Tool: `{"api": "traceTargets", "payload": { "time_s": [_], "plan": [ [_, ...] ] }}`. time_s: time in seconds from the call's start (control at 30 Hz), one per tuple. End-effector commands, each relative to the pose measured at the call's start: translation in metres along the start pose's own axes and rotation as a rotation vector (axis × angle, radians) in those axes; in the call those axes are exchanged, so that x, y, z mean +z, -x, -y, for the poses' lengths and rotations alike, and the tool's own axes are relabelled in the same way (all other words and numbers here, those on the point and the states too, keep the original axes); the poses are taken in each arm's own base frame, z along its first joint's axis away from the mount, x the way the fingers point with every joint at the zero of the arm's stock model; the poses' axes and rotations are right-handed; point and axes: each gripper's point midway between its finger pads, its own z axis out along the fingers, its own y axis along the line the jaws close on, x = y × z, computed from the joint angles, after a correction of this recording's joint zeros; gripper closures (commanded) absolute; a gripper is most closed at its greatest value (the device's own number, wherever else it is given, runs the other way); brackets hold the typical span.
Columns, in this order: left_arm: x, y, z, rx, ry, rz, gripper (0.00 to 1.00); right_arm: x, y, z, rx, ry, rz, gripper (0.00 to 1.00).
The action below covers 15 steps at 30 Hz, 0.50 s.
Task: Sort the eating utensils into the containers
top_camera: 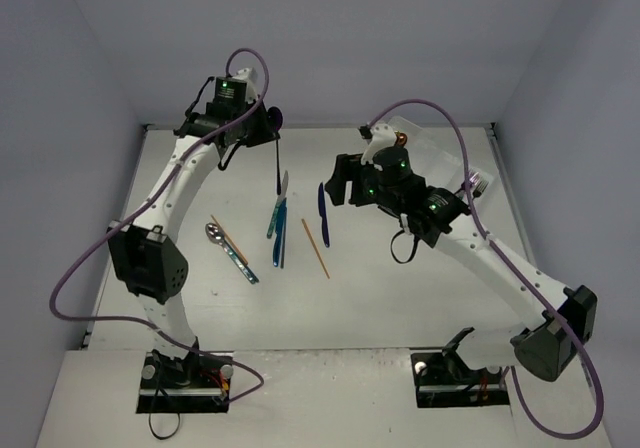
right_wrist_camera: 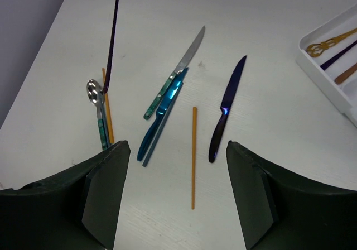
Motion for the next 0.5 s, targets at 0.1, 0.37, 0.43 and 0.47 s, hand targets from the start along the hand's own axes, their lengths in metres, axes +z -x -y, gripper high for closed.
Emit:
{"api": "traceTargets", "payload": {
  "time_s": [0.1,0.37,0.43,0.47],
  "plan": [
    [-0.040,0.001,0.083,-0.182,-0.250,0.112,1.00,0.020,0.046,-0.040,0.023,0.038,0.139,0.34],
    [-0.061,-0.009,0.104,-0.171,-0.287,0.123,1.00,0.036,0.043,-0.056,-0.004,0.064,0.120,0.35],
    [-0.063,-0.010,0.105,-0.174,-0.291,0.125,1.00,0.040,0.040,-0.054,-0.007,0.051,0.114,0.36],
    [-0.065,-0.012,0.106,-0.173,-0.294,0.124,1.00,0.041,0.039,-0.053,-0.008,0.046,0.113,0.36]
  ]
}}
